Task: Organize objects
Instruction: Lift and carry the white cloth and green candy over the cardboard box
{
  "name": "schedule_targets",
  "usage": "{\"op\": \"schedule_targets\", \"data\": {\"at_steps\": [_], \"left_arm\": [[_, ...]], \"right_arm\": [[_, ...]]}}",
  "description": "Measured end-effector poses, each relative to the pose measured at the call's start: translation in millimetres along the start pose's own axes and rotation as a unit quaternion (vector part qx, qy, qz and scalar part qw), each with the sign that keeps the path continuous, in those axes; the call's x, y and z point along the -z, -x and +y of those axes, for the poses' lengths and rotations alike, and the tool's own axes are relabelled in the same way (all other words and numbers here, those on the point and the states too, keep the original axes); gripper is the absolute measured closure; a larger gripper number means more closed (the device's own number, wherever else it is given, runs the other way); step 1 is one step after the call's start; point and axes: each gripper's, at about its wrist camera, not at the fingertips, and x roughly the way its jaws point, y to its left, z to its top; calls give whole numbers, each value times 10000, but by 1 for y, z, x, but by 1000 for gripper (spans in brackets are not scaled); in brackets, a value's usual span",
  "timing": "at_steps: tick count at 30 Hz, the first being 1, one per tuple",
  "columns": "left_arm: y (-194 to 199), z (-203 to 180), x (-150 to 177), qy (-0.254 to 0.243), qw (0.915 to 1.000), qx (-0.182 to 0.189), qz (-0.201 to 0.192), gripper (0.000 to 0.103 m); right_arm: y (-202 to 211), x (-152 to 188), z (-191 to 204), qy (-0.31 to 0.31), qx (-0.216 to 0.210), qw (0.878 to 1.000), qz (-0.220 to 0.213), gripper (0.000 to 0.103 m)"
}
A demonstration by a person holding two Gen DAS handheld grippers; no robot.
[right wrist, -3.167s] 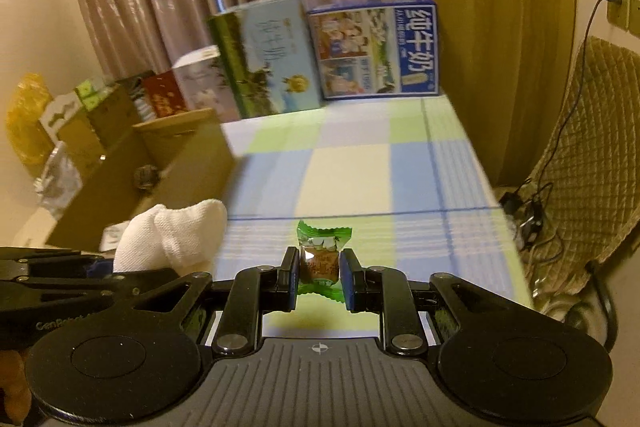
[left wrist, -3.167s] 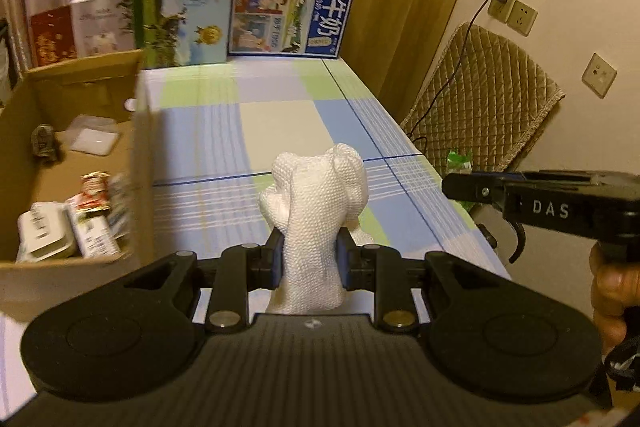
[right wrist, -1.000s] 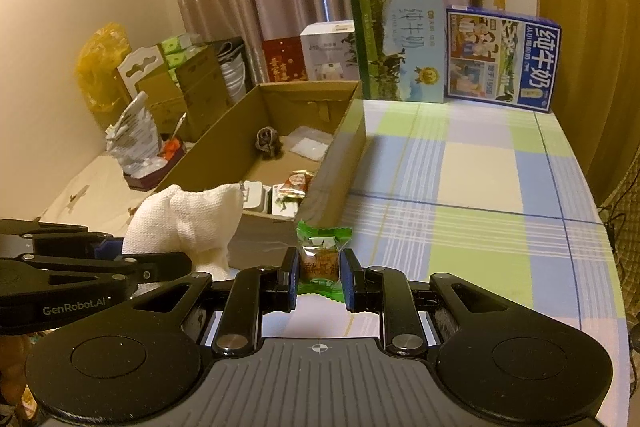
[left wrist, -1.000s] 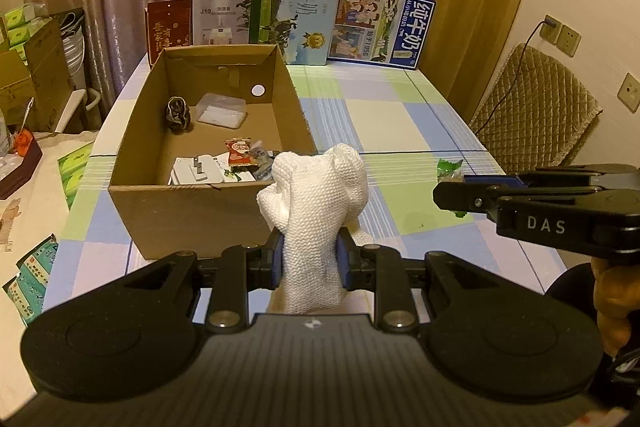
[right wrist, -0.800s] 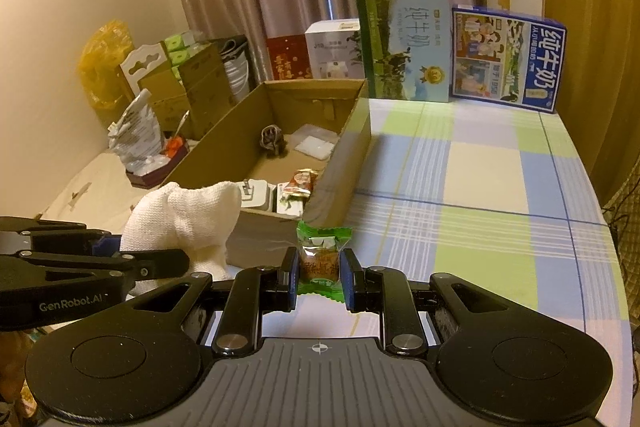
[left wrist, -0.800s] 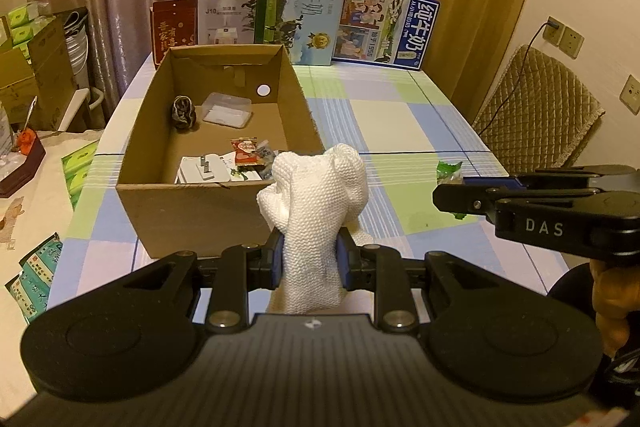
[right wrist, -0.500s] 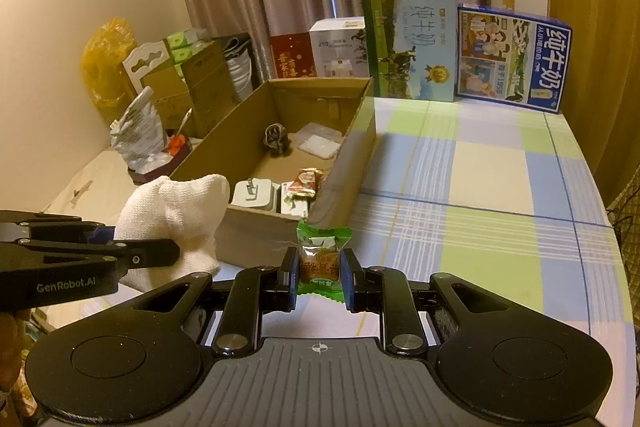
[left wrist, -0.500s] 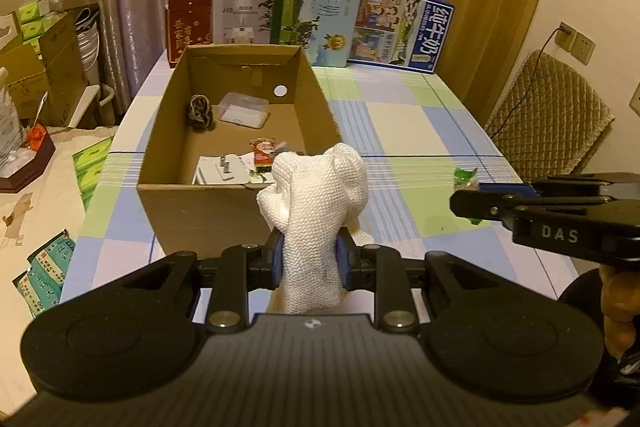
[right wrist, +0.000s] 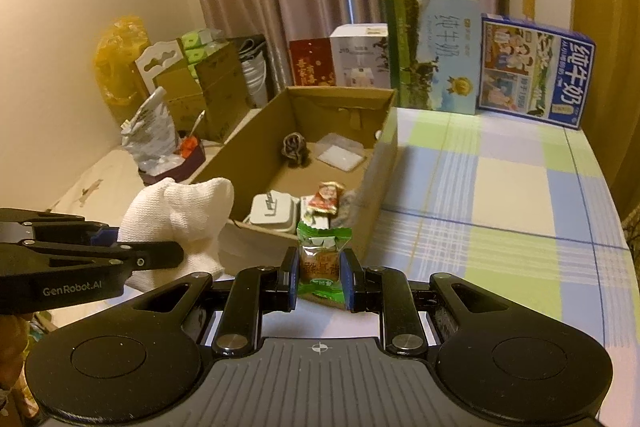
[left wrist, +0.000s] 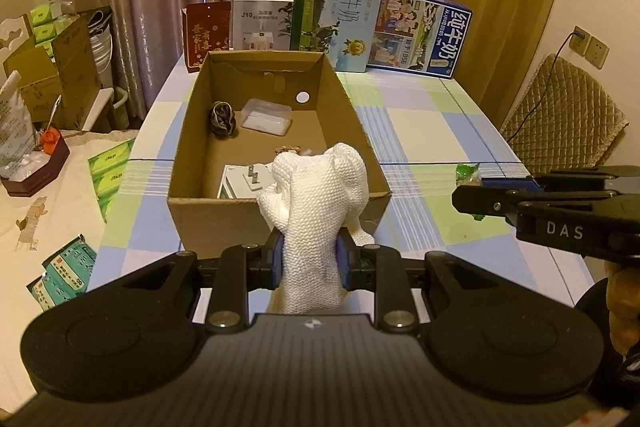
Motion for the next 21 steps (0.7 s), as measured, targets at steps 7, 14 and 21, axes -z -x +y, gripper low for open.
{"op": "schedule_targets", "data": {"at_steps": [7, 14, 21], "left_arm": [[-5, 13, -9, -34, 10000, -51, 1, 82], [-18, 32, -29, -147, 9998, -122, 15, 82], [-43, 49, -61, -248, 9996, -115, 33, 82]], "right_arm": [[-16, -15, 6, 79, -76, 9999, 21, 85], [-39, -36, 5, 126, -78, 9999, 19, 85], [-72, -66, 0, 97, -83, 9999, 41, 85]]}}
